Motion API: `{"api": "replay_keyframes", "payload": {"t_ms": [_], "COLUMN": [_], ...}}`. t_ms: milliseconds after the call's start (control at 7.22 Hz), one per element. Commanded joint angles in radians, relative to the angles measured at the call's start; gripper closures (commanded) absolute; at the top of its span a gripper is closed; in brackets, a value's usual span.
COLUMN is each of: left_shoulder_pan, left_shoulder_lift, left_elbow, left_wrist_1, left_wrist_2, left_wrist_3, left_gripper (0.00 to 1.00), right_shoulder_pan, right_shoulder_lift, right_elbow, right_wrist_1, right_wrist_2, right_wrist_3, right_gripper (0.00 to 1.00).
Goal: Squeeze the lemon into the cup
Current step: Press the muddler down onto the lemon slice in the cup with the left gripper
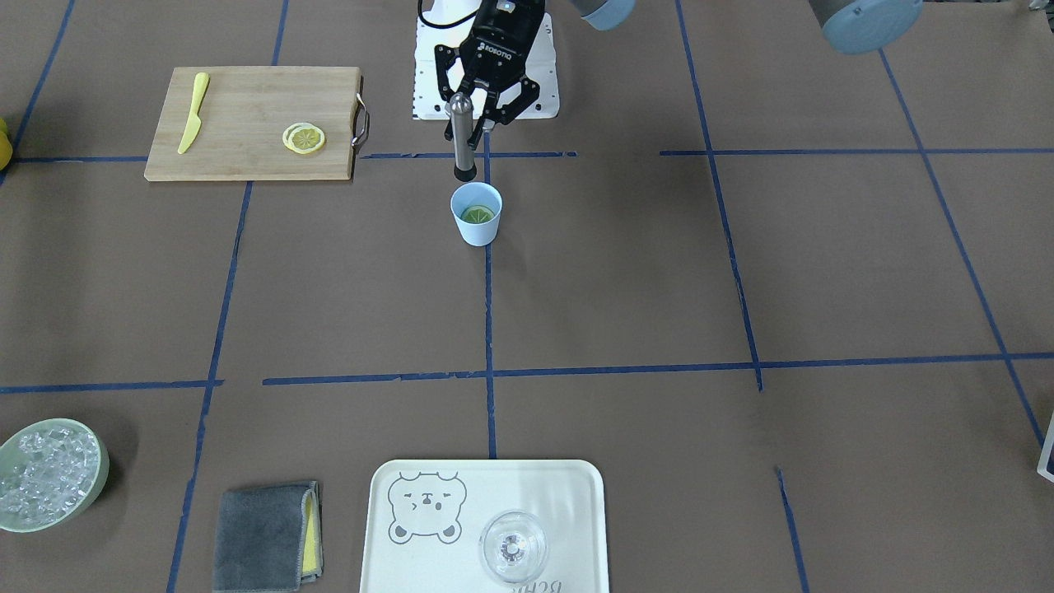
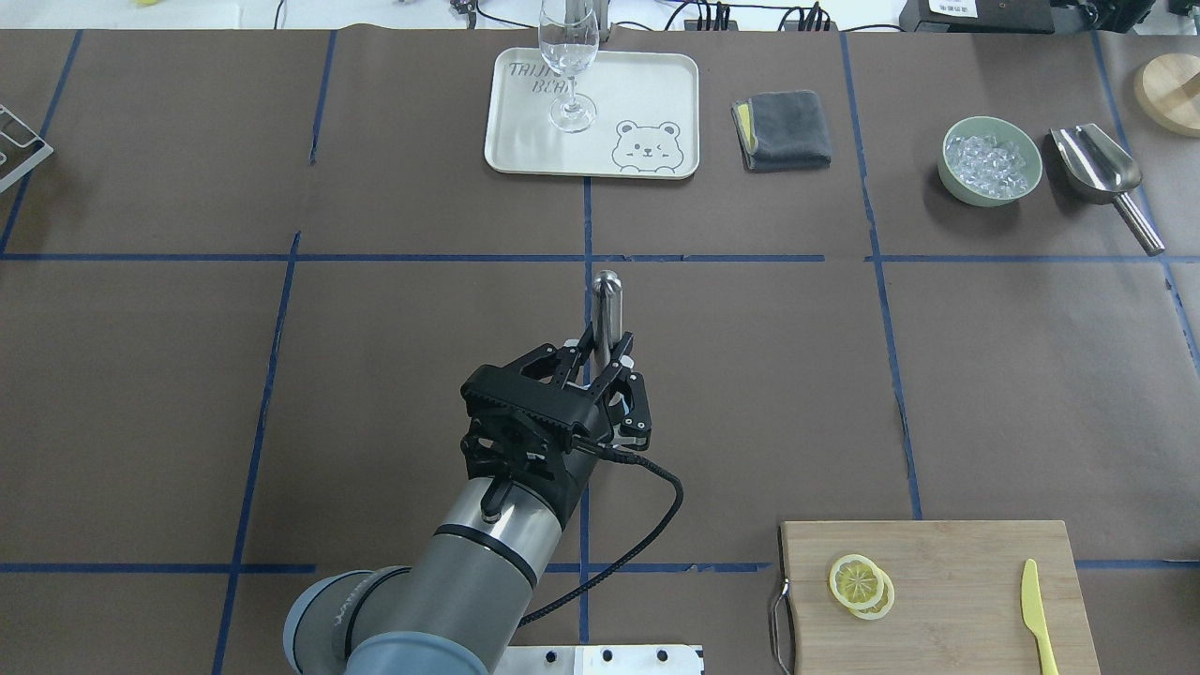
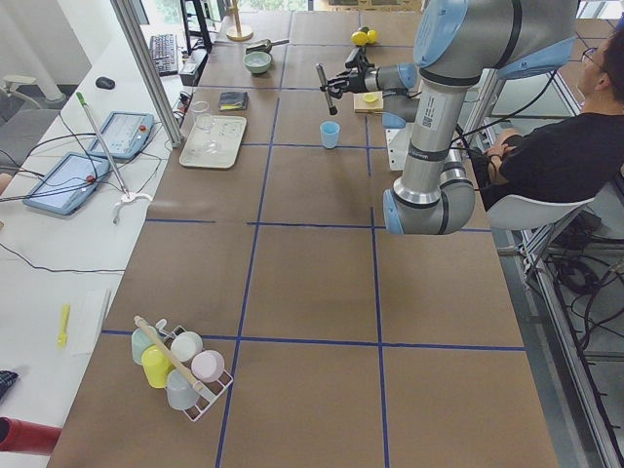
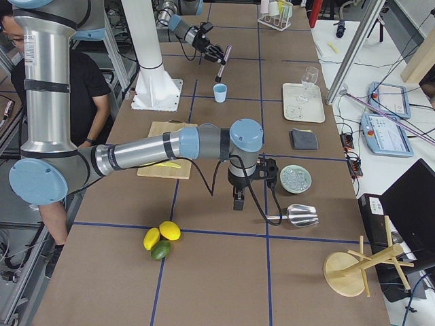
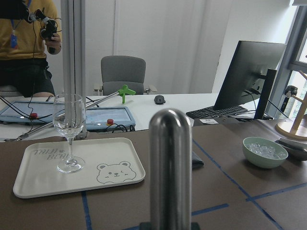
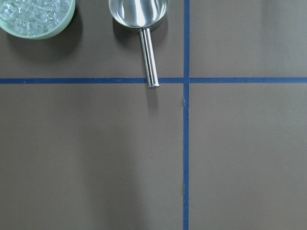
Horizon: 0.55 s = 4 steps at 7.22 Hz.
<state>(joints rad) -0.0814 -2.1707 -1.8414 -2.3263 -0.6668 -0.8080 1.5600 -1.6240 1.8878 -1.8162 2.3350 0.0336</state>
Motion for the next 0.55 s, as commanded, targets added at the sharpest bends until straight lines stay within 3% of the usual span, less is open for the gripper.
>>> {"api": "replay_keyframes", "payload": {"t_ms": [0,416], "left_shoulder_pan": [-0.026,-0.069], "left_shoulder_lift": [0.009,0.04], "left_elbow": [0.001,0.025], "left_wrist_1": [-0.051,-0.077], "left_wrist_2": [-0.077,-0.105], "left_wrist_3": [0.001,0.001], "left_gripper": [1.0,1.0], "right_shoulder_pan": [0.0,0.0], "right_shoulder_lift": [0.003,0.006], "right_elbow": [0.001,0.001], "right_wrist_1": [0.0,0.0], "right_wrist_2": [0.001,0.001], "right_wrist_3": [0.002,0.003], "right_gripper": [0.0,0.0]}}
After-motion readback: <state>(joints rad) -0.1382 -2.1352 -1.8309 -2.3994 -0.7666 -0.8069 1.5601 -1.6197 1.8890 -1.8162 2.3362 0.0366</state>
